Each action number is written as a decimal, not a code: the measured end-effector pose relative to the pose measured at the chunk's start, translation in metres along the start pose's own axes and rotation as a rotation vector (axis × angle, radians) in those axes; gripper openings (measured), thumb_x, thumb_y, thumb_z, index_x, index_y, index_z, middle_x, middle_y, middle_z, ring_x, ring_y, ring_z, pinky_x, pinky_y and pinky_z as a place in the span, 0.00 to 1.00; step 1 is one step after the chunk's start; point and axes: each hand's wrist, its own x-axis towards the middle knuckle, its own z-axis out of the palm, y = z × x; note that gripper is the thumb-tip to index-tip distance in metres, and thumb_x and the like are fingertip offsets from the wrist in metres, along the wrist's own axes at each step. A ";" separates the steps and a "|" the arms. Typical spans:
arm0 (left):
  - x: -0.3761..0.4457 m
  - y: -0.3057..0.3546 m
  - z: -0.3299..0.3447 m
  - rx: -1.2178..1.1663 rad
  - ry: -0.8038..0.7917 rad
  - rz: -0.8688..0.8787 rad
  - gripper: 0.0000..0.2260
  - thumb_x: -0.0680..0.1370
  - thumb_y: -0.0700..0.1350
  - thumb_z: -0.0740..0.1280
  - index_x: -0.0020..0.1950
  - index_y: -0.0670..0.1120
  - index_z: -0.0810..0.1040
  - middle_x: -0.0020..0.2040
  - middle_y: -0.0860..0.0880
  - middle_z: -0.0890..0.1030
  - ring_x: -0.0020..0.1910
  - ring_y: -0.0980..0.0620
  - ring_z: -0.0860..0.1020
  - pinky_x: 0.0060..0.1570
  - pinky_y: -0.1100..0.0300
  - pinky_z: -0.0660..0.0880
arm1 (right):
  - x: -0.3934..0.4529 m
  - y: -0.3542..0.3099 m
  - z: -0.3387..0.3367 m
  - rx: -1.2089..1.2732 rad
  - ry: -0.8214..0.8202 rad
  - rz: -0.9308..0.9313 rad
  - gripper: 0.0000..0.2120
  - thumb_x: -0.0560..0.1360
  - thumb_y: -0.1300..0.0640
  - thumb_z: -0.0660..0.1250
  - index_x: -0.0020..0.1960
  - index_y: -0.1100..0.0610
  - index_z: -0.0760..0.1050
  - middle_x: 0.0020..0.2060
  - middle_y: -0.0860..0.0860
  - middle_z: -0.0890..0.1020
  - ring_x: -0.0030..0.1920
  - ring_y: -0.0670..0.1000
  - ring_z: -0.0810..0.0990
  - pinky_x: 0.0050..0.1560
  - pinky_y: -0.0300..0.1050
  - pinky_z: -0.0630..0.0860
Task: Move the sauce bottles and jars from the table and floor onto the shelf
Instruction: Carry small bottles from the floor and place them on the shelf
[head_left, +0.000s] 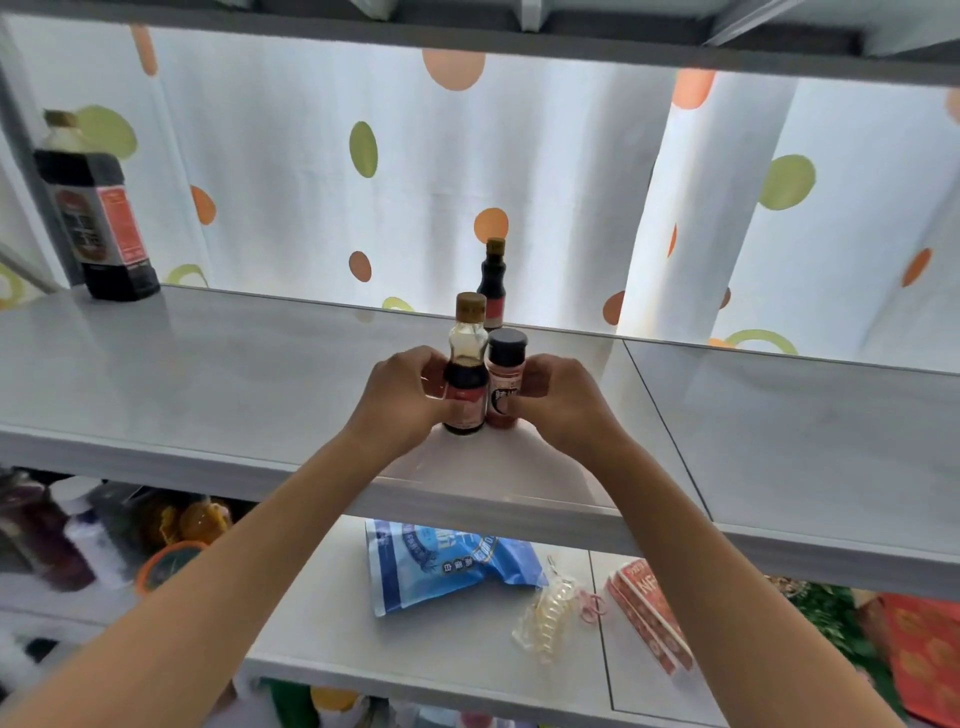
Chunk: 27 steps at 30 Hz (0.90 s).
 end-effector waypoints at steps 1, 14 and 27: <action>0.005 0.002 0.005 0.012 0.001 -0.004 0.21 0.63 0.47 0.82 0.52 0.45 0.79 0.46 0.51 0.83 0.45 0.53 0.81 0.47 0.57 0.77 | 0.003 0.002 -0.005 -0.008 -0.002 0.004 0.13 0.67 0.63 0.78 0.50 0.58 0.82 0.43 0.51 0.87 0.46 0.52 0.85 0.53 0.58 0.81; 0.089 0.017 0.082 0.181 0.002 0.096 0.14 0.71 0.44 0.75 0.54 0.44 0.77 0.49 0.46 0.83 0.46 0.45 0.80 0.49 0.50 0.78 | 0.059 0.037 -0.052 0.088 0.059 0.236 0.06 0.68 0.66 0.75 0.44 0.61 0.82 0.41 0.57 0.86 0.43 0.62 0.86 0.45 0.61 0.83; 0.161 0.003 0.135 0.070 0.138 0.044 0.06 0.73 0.43 0.72 0.49 0.46 0.79 0.48 0.48 0.81 0.46 0.49 0.80 0.48 0.53 0.78 | 0.132 0.063 -0.051 -0.077 0.141 0.222 0.04 0.72 0.60 0.70 0.45 0.59 0.76 0.40 0.56 0.83 0.34 0.59 0.84 0.39 0.57 0.83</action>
